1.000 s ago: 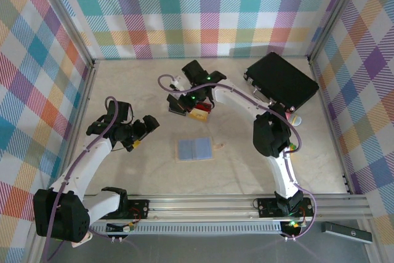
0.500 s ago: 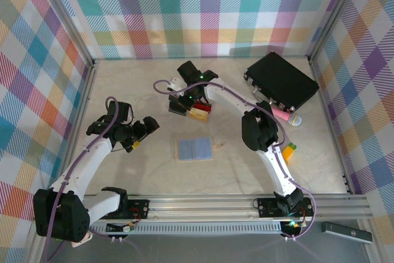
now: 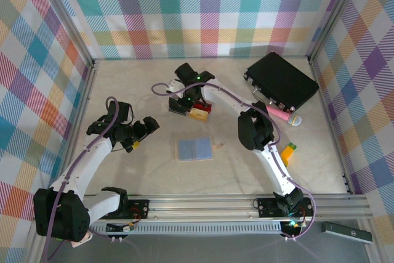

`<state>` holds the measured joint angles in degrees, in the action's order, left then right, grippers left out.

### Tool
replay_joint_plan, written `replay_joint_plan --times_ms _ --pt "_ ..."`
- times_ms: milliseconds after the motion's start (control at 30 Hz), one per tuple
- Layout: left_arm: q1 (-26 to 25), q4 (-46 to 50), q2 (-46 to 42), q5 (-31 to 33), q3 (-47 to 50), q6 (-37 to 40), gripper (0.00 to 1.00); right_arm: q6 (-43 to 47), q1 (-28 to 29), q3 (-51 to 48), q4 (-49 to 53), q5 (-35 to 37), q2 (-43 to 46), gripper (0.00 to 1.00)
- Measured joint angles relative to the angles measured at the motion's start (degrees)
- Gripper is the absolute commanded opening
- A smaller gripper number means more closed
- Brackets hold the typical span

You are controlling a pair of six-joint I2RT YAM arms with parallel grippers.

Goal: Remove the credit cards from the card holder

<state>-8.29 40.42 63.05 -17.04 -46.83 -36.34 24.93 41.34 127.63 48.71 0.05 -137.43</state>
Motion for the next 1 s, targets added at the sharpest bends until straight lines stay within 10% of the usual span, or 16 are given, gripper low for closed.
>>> replay_joint_plan --times_ms 667,1000 --pt "0.0 0.0 0.0 0.0 0.0 0.0 1.00 -5.9 0.2 2.5 2.7 1.4 0.0 0.25" --pt "0.0 0.0 -0.7 0.0 0.2 0.0 1.00 -25.3 1.3 -17.0 0.8 -1.0 19.5 0.46"
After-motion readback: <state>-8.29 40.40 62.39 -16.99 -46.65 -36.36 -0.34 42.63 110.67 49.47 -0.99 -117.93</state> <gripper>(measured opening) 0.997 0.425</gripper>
